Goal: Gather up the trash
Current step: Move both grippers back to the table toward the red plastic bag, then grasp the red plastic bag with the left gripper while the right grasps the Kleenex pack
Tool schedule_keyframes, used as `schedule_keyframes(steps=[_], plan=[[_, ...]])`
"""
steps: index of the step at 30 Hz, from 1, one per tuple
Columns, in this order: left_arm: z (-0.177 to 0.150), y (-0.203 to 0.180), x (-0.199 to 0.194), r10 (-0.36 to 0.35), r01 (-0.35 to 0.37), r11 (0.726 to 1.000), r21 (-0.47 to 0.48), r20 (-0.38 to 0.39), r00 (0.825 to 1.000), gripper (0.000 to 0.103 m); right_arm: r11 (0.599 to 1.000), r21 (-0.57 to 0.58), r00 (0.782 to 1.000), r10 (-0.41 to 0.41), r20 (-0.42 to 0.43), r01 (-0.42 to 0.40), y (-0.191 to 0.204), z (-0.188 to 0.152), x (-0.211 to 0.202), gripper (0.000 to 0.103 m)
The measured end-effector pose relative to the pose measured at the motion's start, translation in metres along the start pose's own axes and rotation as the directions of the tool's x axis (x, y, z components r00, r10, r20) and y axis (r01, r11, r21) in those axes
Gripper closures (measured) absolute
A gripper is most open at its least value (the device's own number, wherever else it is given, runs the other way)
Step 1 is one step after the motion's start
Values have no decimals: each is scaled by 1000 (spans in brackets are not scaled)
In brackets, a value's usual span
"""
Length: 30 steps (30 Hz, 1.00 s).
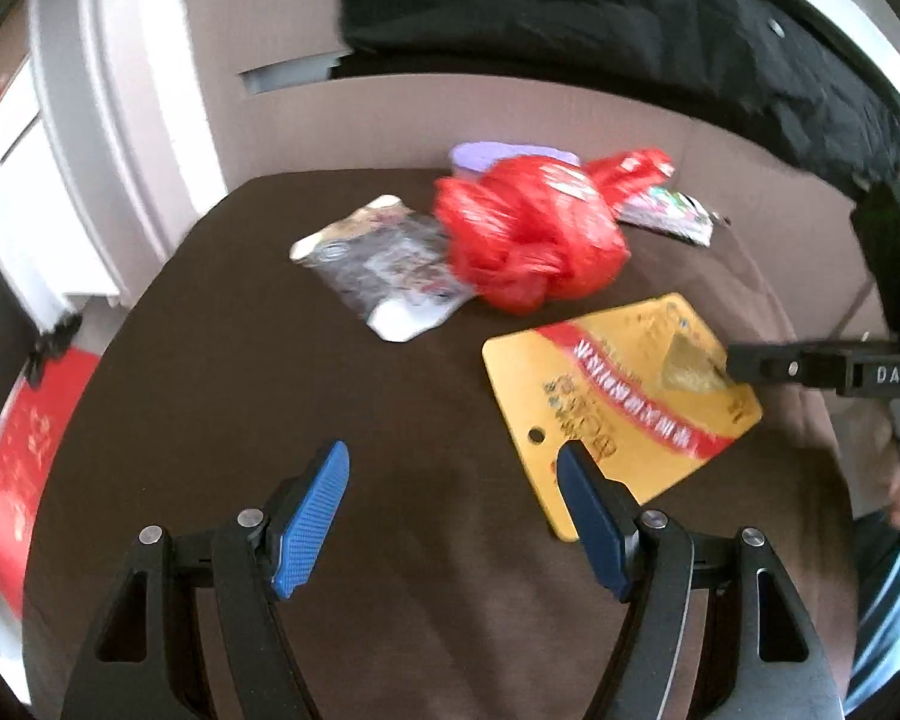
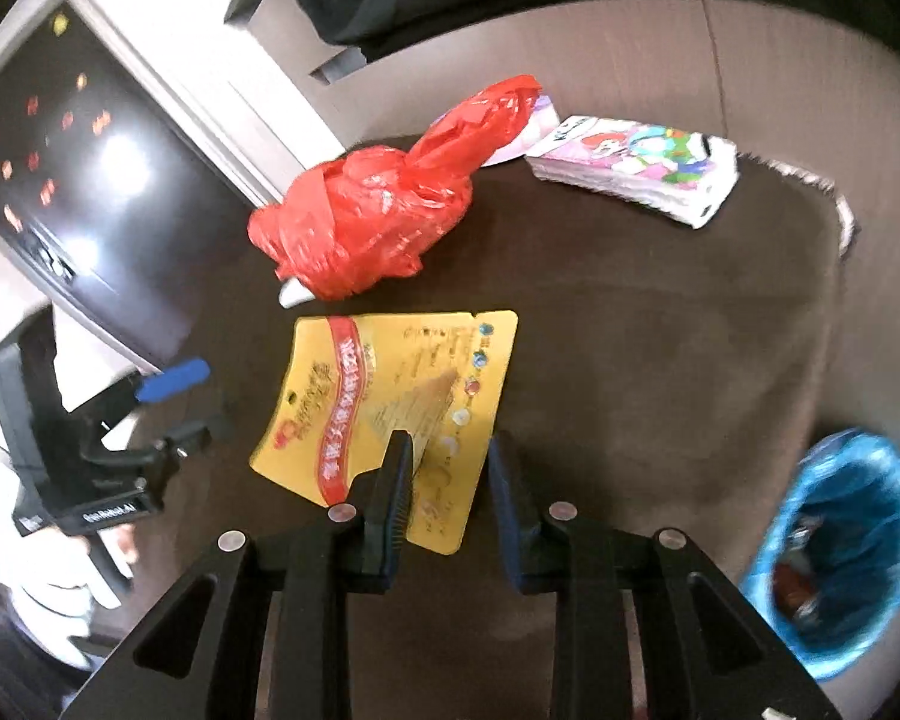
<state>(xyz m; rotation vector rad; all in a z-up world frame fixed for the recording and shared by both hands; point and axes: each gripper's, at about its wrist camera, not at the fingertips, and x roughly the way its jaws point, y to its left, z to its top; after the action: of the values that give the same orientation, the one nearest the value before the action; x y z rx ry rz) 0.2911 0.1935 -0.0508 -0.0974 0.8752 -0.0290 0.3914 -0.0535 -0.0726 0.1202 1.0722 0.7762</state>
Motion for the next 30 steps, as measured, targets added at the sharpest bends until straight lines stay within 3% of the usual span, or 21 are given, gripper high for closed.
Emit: schedule_keyframes(steps=[3, 5, 6, 10, 13, 17, 20, 23, 25, 30], plan=[[2, 22, -4, -13, 13, 997, -75, 8, 1000, 31, 998, 42, 999, 53, 5, -53, 2, 6, 14, 77], [4, 35, -7, -23, 25, 992, -121, 17, 1000, 31, 998, 38, 999, 45, 23, -46, 7, 11, 19, 85], [6, 40, -8, -24, 26, 990, -136, 20, 1000, 31, 998, 24, 999, 51, 13, -52, 11, 13, 23, 98], [16, 41, -13, -62, 70, 987, -145, 60, 996, 31, 997, -50, 999, 53, 8, -52, 30, 15, 19, 102], [36, 28, -13, -129, 144, 982, -123, 126, 984, 31, 996, -80, 998, 38, 40, -35, 36, 17, 1, 102], [68, 10, 12, -186, 198, 969, -145, 95, 978, 31, 996, -88, 994, -24, 106, 33, 29, 25, -34, 102], [91, 4, 29, -163, 180, 967, -178, 107, 981, 31, 982, -142, 987, -108, 119, 125, 27, 24, -53, 98], [108, -9, 56, -120, 127, 981, -148, 58, 991, 31, 950, -228, 975, -193, 108, 214, 32, 14, -53, 97], [114, -16, 76, -86, 88, 987, -133, 18, 996, 31, 934, -266, 970, -218, 106, 239, 33, 7, -52, 97], [117, -21, 94, -117, 112, 980, -162, -27, 993, 31, 925, -263, 958, -240, 159, 275, 20, 16, -55, 89]])
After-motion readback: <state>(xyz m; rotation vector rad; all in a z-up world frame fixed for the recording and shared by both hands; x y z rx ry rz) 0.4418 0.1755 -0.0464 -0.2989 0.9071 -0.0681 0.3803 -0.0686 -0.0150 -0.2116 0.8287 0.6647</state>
